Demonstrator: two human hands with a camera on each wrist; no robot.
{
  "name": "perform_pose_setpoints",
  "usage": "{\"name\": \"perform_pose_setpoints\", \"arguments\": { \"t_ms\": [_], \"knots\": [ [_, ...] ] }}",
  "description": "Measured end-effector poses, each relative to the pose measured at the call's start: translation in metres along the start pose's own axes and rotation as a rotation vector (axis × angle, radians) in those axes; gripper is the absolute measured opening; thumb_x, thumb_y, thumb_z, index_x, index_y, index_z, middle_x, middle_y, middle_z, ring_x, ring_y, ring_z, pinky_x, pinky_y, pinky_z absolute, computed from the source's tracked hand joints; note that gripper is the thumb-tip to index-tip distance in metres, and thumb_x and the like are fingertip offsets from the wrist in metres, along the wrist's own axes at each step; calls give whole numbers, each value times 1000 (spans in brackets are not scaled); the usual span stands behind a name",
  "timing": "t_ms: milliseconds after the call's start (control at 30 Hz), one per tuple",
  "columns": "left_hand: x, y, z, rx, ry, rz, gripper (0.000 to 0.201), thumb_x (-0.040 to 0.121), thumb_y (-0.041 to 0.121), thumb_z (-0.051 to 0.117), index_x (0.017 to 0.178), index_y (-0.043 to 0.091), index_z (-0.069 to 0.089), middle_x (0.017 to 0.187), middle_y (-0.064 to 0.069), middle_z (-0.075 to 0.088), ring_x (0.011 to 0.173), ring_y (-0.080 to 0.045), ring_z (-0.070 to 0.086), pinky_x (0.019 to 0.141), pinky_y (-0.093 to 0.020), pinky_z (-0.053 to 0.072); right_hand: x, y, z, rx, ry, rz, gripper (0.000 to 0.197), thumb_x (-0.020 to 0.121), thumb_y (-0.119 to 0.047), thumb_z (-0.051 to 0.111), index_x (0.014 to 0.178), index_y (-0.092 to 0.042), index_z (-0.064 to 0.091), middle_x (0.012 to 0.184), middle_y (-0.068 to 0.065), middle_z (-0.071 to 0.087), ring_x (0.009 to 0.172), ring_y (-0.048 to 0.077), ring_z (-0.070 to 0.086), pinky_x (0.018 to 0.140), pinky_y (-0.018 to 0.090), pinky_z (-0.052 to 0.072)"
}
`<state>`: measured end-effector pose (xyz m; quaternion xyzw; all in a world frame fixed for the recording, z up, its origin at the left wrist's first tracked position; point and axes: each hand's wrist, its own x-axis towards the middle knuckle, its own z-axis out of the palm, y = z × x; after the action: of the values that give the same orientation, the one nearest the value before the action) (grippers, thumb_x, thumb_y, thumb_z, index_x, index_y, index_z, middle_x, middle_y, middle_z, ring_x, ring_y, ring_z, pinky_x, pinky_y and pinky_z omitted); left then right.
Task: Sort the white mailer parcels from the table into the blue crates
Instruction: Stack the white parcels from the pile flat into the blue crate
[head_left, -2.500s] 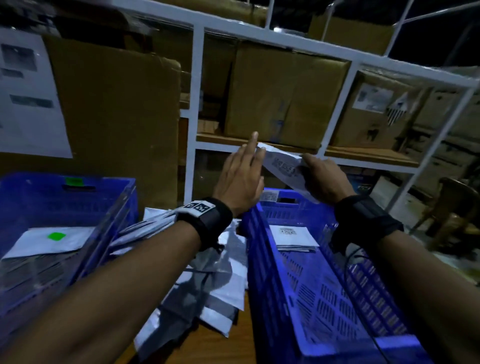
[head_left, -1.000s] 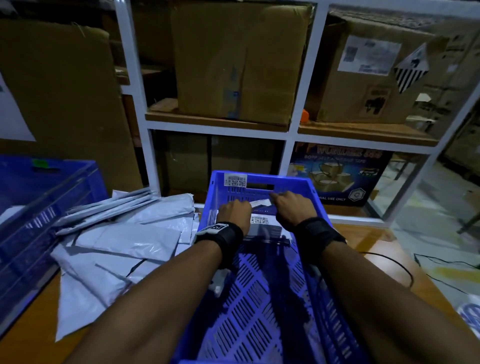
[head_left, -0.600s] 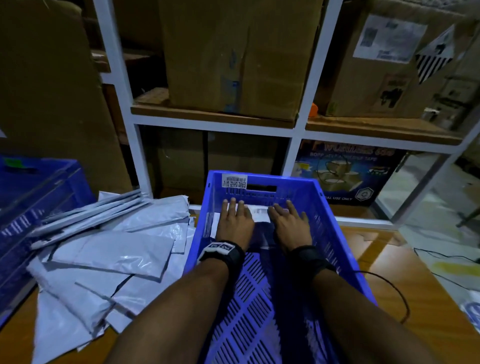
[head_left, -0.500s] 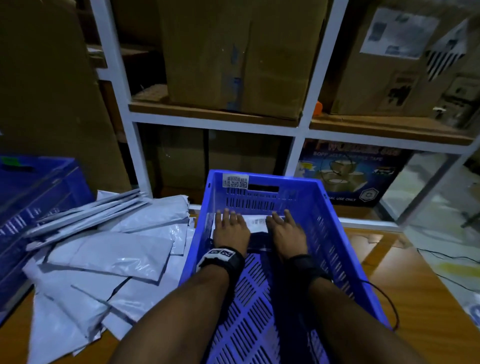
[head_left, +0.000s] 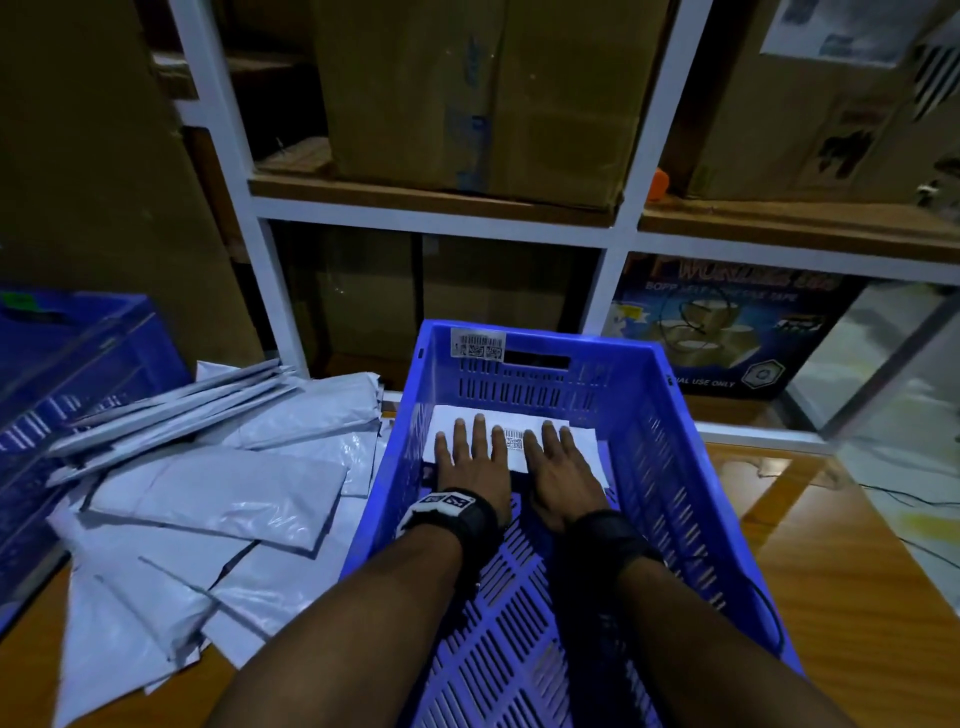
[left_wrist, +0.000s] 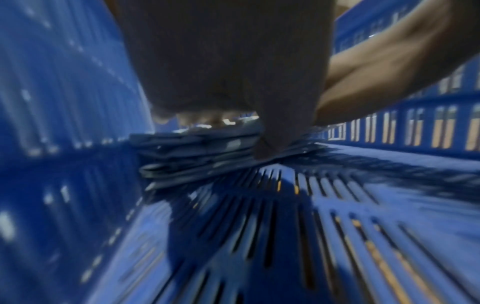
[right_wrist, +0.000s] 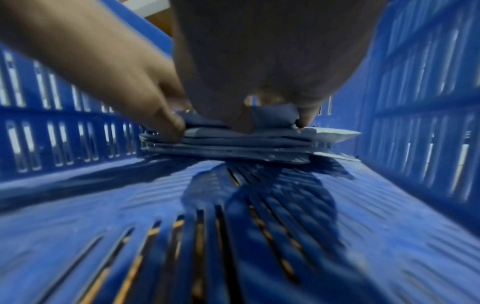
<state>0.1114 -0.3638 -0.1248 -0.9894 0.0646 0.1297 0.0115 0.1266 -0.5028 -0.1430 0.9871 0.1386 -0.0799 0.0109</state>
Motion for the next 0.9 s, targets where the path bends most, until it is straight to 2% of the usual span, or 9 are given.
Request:
{"name": "perform_pose_setpoints", "arguments": {
  "t_ms": [133, 233, 300, 400, 533, 600, 667, 800, 900],
  "knots": [
    [3, -3, 6, 14, 9, 6, 101, 94, 48, 56, 156, 13, -16, 161, -17, -27, 147, -42, -25, 116, -63, -11, 4, 5, 5, -20, 3, -51, 88, 74, -40, 6, 154, -2, 13, 159, 23, 17, 147, 43, 10, 118, 53, 12],
    [9, -4, 4, -1, 15, 47, 106, 93, 60, 53, 156, 11, -16, 160, -17, -29, 146, -41, -27, 116, -61, -11, 7, 9, 12, 54, 11, 5, 88, 77, -48, 3, 155, -9, 13, 161, 20, 15, 149, 40, 7, 118, 53, 16],
    [14, -6, 6, -19, 1, 54, 107, 92, 61, 53, 156, 13, -18, 160, -17, -29, 146, -41, -28, 117, -61, -12, 6, 5, 7, 102, 15, 62, 83, 82, -51, 4, 155, -12, 14, 162, 17, 12, 150, 37, 2, 119, 52, 15],
    [18, -8, 8, -29, -23, 51, 106, 92, 57, 54, 155, 15, -20, 159, -16, -32, 145, -40, -29, 117, -60, -13, 0, -3, -5, 162, 18, 123, 70, 94, -48, 17, 155, -15, 13, 164, 14, 4, 150, 34, -3, 121, 52, 7],
    [22, -5, 9, -10, -14, 38, 106, 91, 55, 55, 156, 17, -20, 159, -15, -32, 145, -40, -29, 116, -61, -11, -8, -11, -17, 55, 123, 111, 84, 81, -48, -5, 155, -15, 16, 163, 11, 12, 151, 30, 3, 117, 58, -4],
    [22, -5, 10, 4, -11, 38, 108, 90, 55, 58, 156, 19, -20, 159, -14, -33, 145, -40, -29, 116, -62, -11, -5, -12, -18, 65, 162, 73, 70, 93, -44, 6, 156, -15, 16, 164, 9, 12, 152, 26, 4, 120, 53, -4],
    [22, -7, 14, 8, -3, 34, 112, 88, 57, 61, 155, 21, -21, 159, -12, -33, 146, -39, -28, 116, -63, -12, -2, -10, -15, 142, 126, 42, 59, 103, -43, 19, 157, -18, 14, 165, 5, 8, 152, 24, 1, 122, 48, -1],
    [26, -10, 23, -15, 17, 40, 116, 84, 70, 56, 154, 23, -23, 160, -9, -32, 147, -38, -27, 113, -63, -15, -4, -2, 0, 236, 4, 114, 63, 101, -57, 16, 157, -31, 2, 165, -3, -8, 151, 26, -9, 120, 50, 1],
    [28, -13, 29, -31, 30, 64, 116, 83, 73, 55, 154, 24, -23, 160, -8, -32, 147, -38, -27, 114, -64, -13, -7, -1, 8, 235, -2, 140, 65, 99, -62, 16, 156, -37, -3, 163, -10, -15, 151, 22, -14, 118, 56, 0]
  ]
}}
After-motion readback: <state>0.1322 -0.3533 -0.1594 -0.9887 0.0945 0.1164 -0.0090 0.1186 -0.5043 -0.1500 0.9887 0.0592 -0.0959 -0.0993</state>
